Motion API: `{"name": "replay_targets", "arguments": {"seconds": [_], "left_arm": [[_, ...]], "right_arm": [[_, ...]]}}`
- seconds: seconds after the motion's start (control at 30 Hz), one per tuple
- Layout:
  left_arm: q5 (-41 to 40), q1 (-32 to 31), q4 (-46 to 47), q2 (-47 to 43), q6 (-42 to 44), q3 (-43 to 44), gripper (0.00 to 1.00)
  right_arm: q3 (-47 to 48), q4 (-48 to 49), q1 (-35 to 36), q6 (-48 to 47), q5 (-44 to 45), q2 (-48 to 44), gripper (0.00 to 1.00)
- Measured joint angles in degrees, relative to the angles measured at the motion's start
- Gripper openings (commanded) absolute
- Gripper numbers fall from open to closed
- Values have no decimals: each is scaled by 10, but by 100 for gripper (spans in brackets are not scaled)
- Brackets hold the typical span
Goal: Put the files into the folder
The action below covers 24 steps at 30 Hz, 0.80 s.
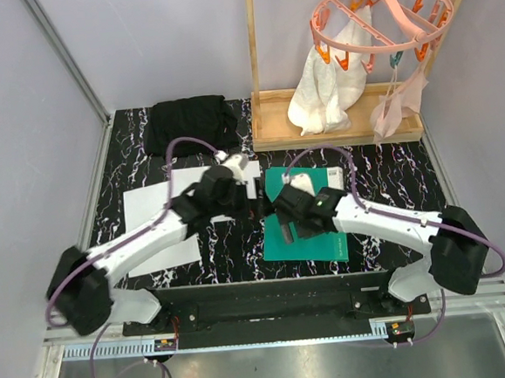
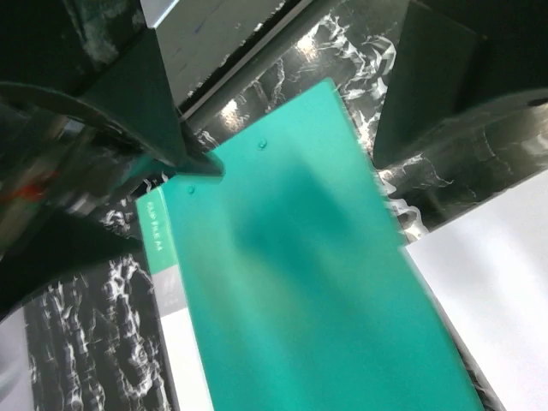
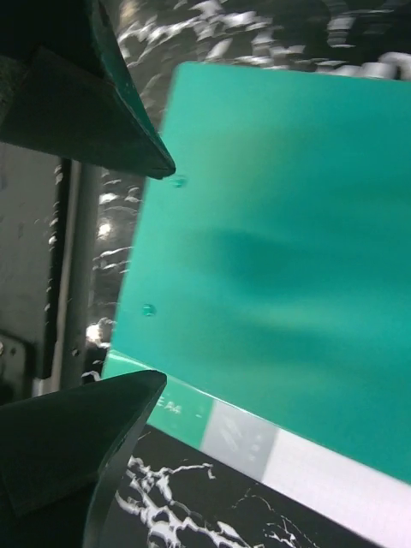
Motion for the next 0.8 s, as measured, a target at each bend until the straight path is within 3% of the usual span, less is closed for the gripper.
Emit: {"name": "replay_targets", "arguments": {"seconds": [0.13, 0.33, 0.47, 0.6, 0.8], "left_arm": [[-44, 53, -63, -148, 3, -14, 99], [-151, 139, -154, -354, -4, -28, 99], [-212, 155, -215, -440, -8, -33, 99], [-242, 160, -252, -462, -11, -44, 99], [-253, 161, -286, -465, -16, -55, 99]], "right_arm": [[20, -55, 131, -7, 47, 35, 98], [129, -114, 285, -56, 134, 217, 85], [135, -117, 312, -108, 177, 256, 74], [119, -102, 315, -160, 191, 245, 60], [88, -59, 317, -216, 175, 228, 54]]}}
